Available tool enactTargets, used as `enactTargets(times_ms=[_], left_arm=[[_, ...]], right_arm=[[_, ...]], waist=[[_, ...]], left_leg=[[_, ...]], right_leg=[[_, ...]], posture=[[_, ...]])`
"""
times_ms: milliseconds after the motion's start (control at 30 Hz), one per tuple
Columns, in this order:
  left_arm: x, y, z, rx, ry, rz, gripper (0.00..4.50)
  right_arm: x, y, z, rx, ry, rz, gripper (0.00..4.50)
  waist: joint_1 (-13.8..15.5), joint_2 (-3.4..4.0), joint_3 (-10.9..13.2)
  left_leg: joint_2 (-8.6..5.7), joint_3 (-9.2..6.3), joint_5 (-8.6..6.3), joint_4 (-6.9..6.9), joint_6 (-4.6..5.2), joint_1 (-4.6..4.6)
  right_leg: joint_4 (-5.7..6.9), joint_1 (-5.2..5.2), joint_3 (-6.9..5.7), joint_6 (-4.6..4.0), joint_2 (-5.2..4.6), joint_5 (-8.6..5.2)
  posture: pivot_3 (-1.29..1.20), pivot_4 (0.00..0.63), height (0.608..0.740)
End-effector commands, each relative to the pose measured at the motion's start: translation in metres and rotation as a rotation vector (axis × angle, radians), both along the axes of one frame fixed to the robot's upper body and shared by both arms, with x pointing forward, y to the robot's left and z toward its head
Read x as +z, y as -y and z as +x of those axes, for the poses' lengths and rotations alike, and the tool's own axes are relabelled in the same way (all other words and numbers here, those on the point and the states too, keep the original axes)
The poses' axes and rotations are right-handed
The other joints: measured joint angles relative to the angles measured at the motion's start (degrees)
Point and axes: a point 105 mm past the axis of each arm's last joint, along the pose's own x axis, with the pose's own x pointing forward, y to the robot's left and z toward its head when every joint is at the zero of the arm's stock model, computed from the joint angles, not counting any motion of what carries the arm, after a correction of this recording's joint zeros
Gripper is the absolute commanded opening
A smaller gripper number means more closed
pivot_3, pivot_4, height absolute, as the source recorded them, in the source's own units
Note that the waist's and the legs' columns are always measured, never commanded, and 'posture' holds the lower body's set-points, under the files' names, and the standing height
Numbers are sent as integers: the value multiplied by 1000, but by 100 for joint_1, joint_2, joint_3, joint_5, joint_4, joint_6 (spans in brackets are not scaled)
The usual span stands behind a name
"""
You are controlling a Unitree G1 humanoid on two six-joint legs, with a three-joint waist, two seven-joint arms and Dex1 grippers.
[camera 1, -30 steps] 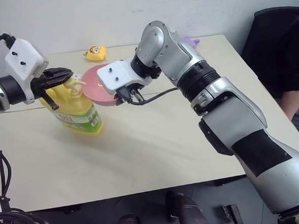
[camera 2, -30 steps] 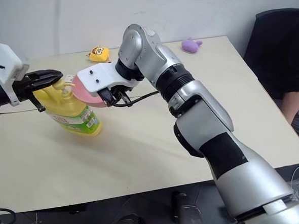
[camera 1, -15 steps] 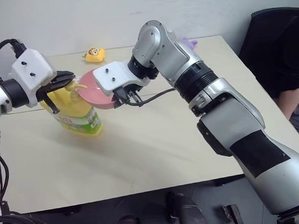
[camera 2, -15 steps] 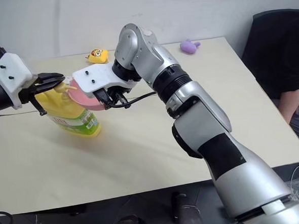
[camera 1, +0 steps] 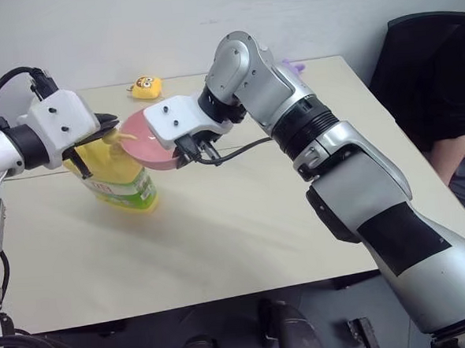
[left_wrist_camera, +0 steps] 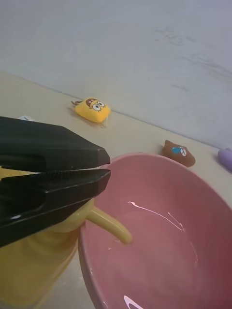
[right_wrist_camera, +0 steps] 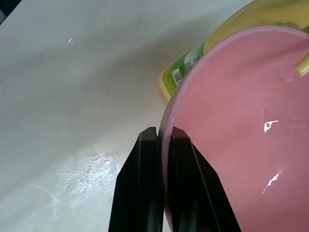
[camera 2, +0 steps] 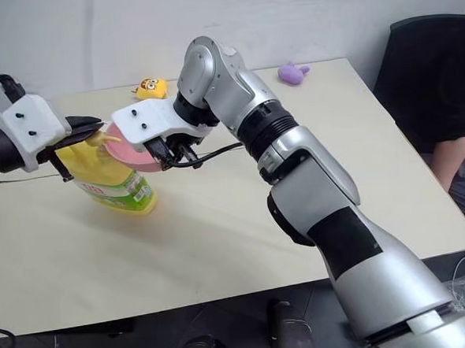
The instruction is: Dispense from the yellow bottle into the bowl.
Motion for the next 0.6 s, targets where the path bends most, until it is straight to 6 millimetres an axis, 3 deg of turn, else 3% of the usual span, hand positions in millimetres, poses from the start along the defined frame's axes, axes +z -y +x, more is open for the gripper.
enactTargets(times_ms=[33, 233, 467, 600], left_arm=[[-77, -9, 3, 28, -284, 99, 211], [-63, -7, 5, 37, -266, 2, 211], [22, -6, 5, 4, -230, -490, 211], [58, -6, -17, -97, -242, -600, 1031]], right_arm=[[18, -11, -10, 54, 37, 45, 0], [18, -11, -11, 56, 35, 49, 0], [17, -7, -12, 62, 14, 56, 0], [15, 2, -11, 65, 2, 56, 0]], waist=[[-2, 0, 0], [-1, 6, -4], [6, 5, -3], [-4, -5, 2]], left_leg=[[0, 0, 0, -1, 0, 0], [1, 7, -1, -7, 1, 1], [0, 10, 0, 10, 2, -15], [3, -1, 0, 14, 1, -55]], right_leg=[[0, 0, 1, 0, 0, 0], [1, 1, 6, -1, 1, -1], [-1, -16, -8, -1, 2, -1], [-15, -34, -21, -1, 2, -1]], posture=[[0, 150, 740], [0, 150, 740], [0, 150, 740], [0, 150, 740]])
